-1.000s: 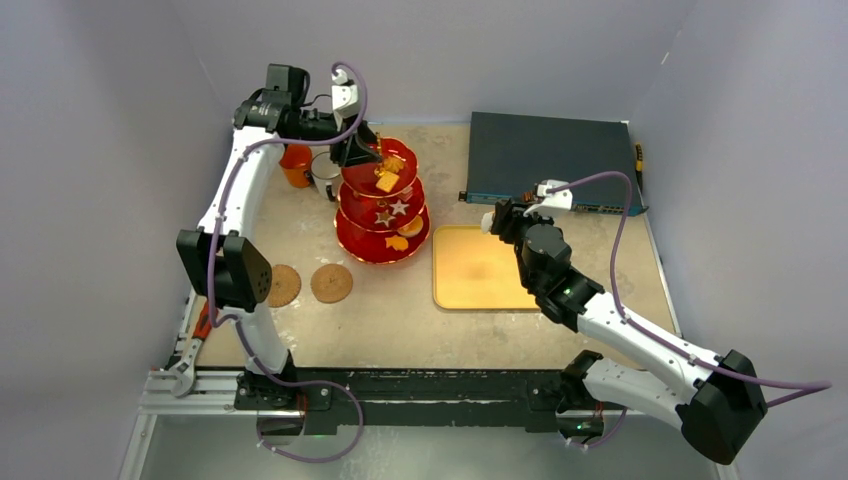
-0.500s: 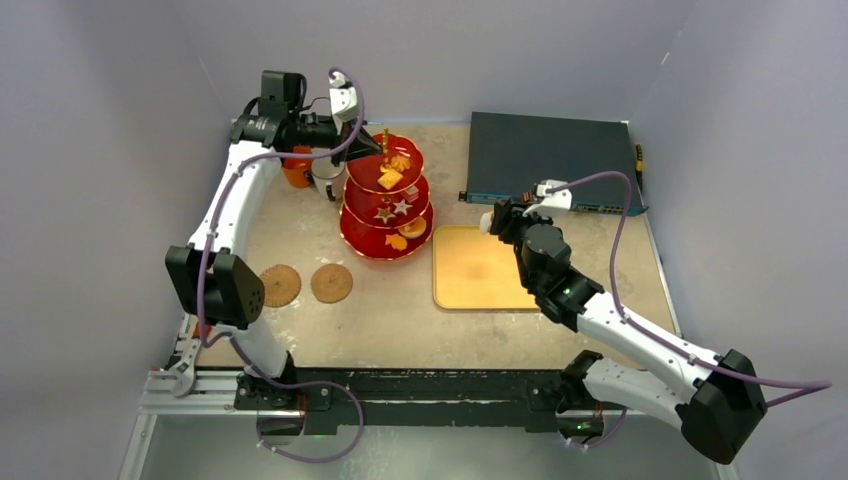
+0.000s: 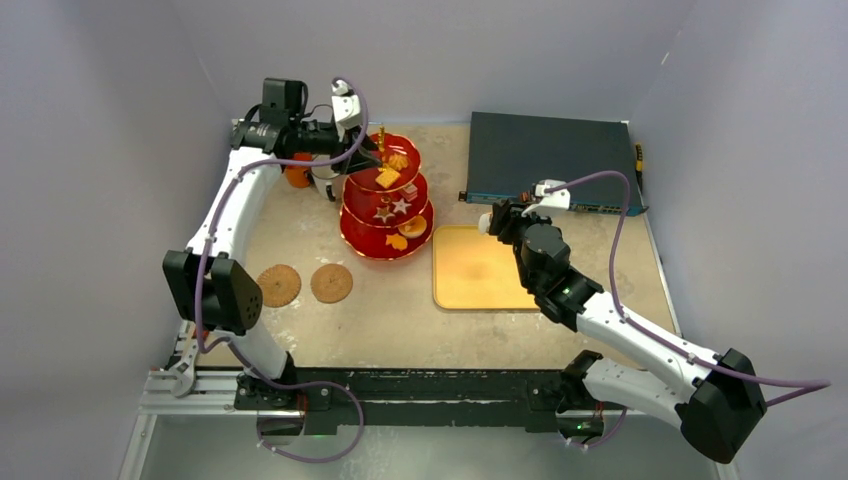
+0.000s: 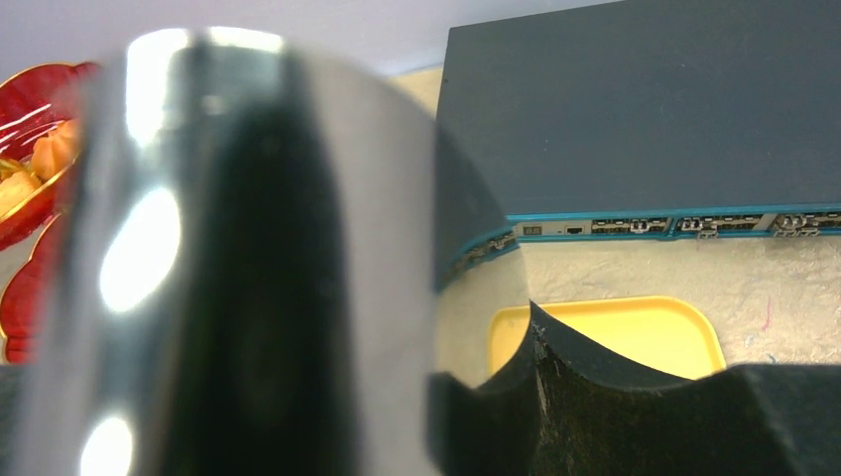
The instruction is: Serve the afternoon tea
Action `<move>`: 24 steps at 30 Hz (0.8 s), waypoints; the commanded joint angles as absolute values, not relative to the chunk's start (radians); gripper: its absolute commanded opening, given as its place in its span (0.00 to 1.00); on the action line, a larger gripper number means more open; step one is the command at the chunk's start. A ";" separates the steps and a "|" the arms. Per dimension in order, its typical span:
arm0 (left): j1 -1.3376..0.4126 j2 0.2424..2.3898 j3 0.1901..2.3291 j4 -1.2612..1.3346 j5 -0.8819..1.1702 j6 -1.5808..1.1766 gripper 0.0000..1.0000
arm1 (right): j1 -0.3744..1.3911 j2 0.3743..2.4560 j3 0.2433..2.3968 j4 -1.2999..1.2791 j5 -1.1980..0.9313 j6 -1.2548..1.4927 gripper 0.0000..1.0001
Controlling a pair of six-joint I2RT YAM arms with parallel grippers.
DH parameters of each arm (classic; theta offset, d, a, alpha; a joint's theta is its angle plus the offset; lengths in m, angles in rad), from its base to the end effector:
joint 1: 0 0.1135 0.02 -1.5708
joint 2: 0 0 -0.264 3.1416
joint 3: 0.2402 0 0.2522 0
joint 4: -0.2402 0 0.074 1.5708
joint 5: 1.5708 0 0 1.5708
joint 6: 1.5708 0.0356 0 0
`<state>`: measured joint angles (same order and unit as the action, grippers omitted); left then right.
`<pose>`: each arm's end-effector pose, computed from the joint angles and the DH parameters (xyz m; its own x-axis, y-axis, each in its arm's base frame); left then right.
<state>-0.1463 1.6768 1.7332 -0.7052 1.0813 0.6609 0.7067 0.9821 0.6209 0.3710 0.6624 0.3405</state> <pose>0.3530 -0.0838 0.3949 -0.0028 0.2921 -0.9564 0.9703 0.2322 0.0681 0.1860 0.1300 0.3036 -0.0078 0.3396 -0.9405 -0.0442 0.9395 0.3396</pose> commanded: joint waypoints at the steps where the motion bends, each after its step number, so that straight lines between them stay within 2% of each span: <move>1: -0.149 1.720 1.763 -0.768 1.082 0.753 0.40 | 0.713 0.967 0.662 0.408 0.667 0.351 0.35; 11: -0.149 1.777 1.759 -0.669 1.198 0.741 0.40 | 0.712 0.956 0.672 0.394 0.666 0.352 0.34; 19: -0.151 1.807 1.764 -0.663 1.235 0.722 0.23 | 0.712 0.948 0.675 0.383 0.674 0.347 0.34; 24: -0.153 1.778 1.713 -0.515 1.235 0.576 0.09 | 0.712 0.950 0.675 0.381 0.677 0.347 0.34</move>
<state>-0.1467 1.8194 1.7443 -0.6704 1.1759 0.6857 0.7067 0.9783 0.6228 0.3511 0.6624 0.3408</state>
